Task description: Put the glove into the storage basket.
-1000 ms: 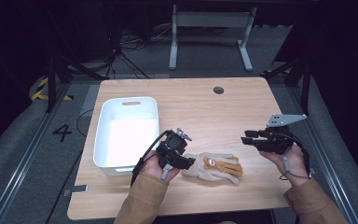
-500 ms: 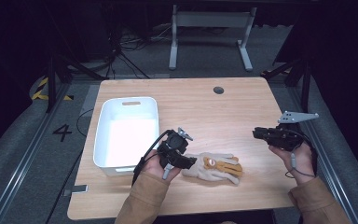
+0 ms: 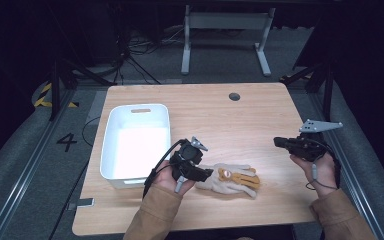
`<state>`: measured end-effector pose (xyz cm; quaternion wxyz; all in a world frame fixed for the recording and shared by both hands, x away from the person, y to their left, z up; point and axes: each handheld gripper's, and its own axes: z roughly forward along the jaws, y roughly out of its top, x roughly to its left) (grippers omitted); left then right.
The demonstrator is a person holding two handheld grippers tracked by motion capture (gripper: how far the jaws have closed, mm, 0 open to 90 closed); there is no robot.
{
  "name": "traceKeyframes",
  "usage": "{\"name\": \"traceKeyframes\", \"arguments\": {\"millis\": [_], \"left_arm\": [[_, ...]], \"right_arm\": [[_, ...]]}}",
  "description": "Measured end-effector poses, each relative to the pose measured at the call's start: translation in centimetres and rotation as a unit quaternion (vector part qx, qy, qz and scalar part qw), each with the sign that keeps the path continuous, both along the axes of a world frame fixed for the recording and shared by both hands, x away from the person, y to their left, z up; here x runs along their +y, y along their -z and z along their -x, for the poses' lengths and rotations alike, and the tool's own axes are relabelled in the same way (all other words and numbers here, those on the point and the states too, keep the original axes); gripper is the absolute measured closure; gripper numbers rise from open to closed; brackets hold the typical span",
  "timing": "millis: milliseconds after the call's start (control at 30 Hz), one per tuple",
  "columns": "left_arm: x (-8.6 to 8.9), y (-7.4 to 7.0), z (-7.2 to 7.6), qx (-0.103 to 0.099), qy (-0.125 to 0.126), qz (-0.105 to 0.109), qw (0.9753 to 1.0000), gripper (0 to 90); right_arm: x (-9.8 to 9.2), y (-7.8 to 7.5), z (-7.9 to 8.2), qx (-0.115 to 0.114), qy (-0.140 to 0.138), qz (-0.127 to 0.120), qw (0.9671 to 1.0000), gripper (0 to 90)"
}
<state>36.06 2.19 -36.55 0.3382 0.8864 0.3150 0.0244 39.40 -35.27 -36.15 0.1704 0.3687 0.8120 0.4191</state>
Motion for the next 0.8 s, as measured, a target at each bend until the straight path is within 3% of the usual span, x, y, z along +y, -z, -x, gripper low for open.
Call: {"name": "traceKeyframes", "arguments": {"millis": [167,400,467,567,667,800], "left_arm": [[-0.07,0.22,-0.02,-0.006,-0.003,0.009,0.9999,38.9],[-0.20,0.31,-0.14,-0.009,0.017,0.012,0.9997,31.6],[-0.45,0.30,-0.07,-0.016,0.031,0.015,0.9993,26.7],[-0.58,0.26,-0.15,-0.018,0.061,0.039,0.9972,15.9],[-0.57,0.36,-0.19,-0.028,0.065,0.044,0.9965,12.5],[-0.74,0.69,-0.30,-0.030,0.061,0.037,0.9970,0.2]], "right_arm": [[-0.16,0.11,-0.12,0.003,0.001,-0.001,1.0000,85.3],[-0.25,0.28,-0.19,0.002,-0.007,-0.004,1.0000,84.0],[-0.33,0.30,-0.22,0.003,-0.008,-0.005,1.0000,83.2],[-0.45,0.23,-0.17,0.000,-0.013,-0.016,0.9998,80.6],[-0.38,0.21,-0.13,0.000,-0.016,-0.018,0.9997,80.1],[-0.32,0.37,-0.25,0.002,-0.017,-0.016,0.9997,79.7]]}}
